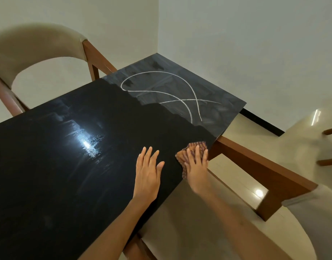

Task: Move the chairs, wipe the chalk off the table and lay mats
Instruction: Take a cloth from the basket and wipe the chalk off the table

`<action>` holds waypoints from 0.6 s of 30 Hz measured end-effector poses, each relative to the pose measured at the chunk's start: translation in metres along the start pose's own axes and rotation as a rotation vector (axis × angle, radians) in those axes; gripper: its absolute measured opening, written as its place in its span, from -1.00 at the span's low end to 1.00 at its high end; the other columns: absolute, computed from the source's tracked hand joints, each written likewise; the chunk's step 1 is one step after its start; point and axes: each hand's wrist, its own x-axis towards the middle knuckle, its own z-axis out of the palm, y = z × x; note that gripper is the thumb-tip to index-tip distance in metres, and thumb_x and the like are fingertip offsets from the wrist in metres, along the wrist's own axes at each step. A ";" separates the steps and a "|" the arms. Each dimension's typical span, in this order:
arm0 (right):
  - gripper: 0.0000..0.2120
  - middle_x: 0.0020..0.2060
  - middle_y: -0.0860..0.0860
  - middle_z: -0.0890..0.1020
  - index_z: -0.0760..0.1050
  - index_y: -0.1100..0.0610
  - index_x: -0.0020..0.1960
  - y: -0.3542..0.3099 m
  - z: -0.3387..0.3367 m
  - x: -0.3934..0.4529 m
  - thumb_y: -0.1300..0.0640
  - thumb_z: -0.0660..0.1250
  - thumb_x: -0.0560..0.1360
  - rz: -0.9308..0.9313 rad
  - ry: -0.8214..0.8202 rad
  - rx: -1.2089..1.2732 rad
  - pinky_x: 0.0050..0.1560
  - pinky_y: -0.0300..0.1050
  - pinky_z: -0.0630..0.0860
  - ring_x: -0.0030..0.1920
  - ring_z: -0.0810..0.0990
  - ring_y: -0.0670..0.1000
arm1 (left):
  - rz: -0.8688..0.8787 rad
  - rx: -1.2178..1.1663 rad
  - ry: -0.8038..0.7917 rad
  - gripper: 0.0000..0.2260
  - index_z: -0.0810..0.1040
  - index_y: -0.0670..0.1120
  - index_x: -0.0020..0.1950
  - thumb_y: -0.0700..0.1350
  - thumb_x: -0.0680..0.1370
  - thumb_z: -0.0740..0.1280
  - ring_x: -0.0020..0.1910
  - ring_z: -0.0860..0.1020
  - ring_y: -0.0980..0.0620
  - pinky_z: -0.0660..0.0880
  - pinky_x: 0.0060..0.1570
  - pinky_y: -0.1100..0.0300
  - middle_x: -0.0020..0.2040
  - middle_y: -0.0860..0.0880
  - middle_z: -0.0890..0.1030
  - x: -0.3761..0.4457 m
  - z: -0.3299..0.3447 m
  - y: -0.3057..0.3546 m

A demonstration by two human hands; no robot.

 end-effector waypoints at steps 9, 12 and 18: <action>-0.62 0.33 -0.27 0.44 0.35 -0.13 0.37 -0.071 -0.015 -0.148 0.18 0.21 0.62 -0.070 -0.068 0.744 0.33 -0.34 0.38 0.30 0.40 -0.36 | 0.023 -0.086 -0.056 -0.43 0.27 -0.04 0.48 0.23 0.60 -0.15 0.54 -0.04 0.12 -0.10 0.49 0.14 0.53 0.01 0.20 -0.066 -0.019 0.013; -0.74 -0.11 -0.24 0.57 0.47 -0.05 0.28 -0.066 -0.043 -0.168 0.14 0.16 0.65 0.261 -0.014 0.939 -0.29 -0.55 0.44 -0.18 0.53 -0.49 | 0.058 -0.074 -0.072 -0.41 0.26 -0.03 0.48 0.26 0.59 -0.16 0.54 -0.02 0.10 -0.10 0.47 0.15 0.53 0.01 0.20 -0.078 -0.030 0.020; -0.73 -0.04 0.03 0.65 0.52 0.11 0.27 -0.033 -0.087 -0.182 0.07 0.18 0.64 0.645 -0.102 1.308 0.07 -0.08 0.51 0.00 0.60 0.04 | 0.120 -0.025 -0.138 -0.37 0.25 -0.05 0.48 0.27 0.57 -0.17 0.53 0.04 0.04 -0.09 0.44 0.17 0.52 -0.03 0.22 -0.090 -0.037 0.043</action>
